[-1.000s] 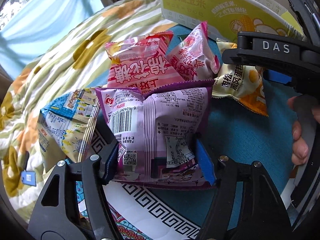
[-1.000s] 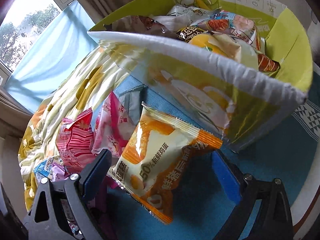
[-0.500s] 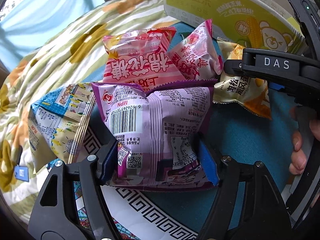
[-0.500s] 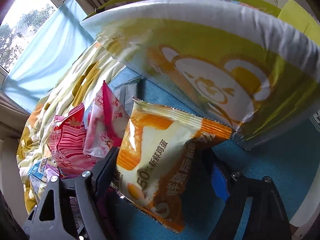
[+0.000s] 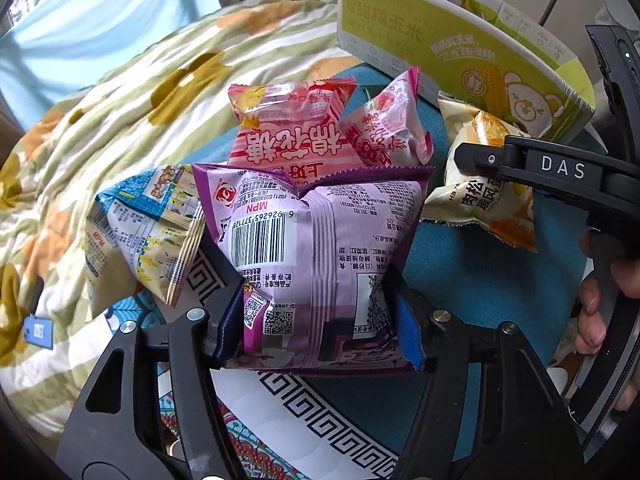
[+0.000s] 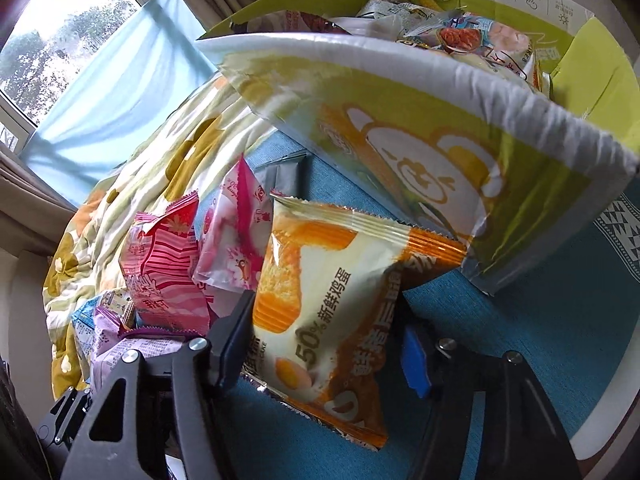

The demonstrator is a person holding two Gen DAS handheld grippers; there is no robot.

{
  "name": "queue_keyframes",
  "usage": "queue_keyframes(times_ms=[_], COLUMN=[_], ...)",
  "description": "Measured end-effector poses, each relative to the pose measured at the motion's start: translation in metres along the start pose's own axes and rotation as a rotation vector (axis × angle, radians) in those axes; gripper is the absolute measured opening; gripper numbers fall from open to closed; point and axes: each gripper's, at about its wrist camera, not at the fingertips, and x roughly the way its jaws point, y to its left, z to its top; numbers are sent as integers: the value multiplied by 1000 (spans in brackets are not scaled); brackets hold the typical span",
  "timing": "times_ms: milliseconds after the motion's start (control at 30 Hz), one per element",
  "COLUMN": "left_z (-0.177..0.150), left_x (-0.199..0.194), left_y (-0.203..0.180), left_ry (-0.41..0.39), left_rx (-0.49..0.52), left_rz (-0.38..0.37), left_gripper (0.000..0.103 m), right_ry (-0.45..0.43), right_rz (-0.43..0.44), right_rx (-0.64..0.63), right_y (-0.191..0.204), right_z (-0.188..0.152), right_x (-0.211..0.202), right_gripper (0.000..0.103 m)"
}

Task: Organize snacks
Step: 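Carry both bags over the box and open both grippers to release them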

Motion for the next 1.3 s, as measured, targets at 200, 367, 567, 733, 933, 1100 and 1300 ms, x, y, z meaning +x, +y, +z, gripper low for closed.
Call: queue_keyframes(times_ms=[200, 367, 567, 733, 933, 1100, 1300], left_z=[0, 7, 26, 53, 101, 152, 197], left_x=[-30, -61, -96, -123, -136, -121, -79], left_y=[-6, -12, -25, -50, -103, -150, -199], left_ry=[-41, -73, -117, -174, -252, -284, -255], left_rx=[-34, -74, -117, -192, -251, -276, -328], left_rz=[33, 49, 83, 131, 140, 126, 87], left_gripper=[59, 59, 59, 59, 60, 60, 60], right_ry=[-9, -23, -57, -101, -119, -115, -96], right_rz=[40, 91, 190, 284, 360, 357, 353], right_rx=[-58, -147, -261, -377, -473, -519, -539], right_y=[9, 21, 31, 28, -13, -64, -118], right_z=[-1, 3, 16, 44, 105, 157, 207], right_x=[-22, -51, -97, -132, -162, -165, -158], right_gripper=[60, 60, 60, 60, 60, 60, 60])
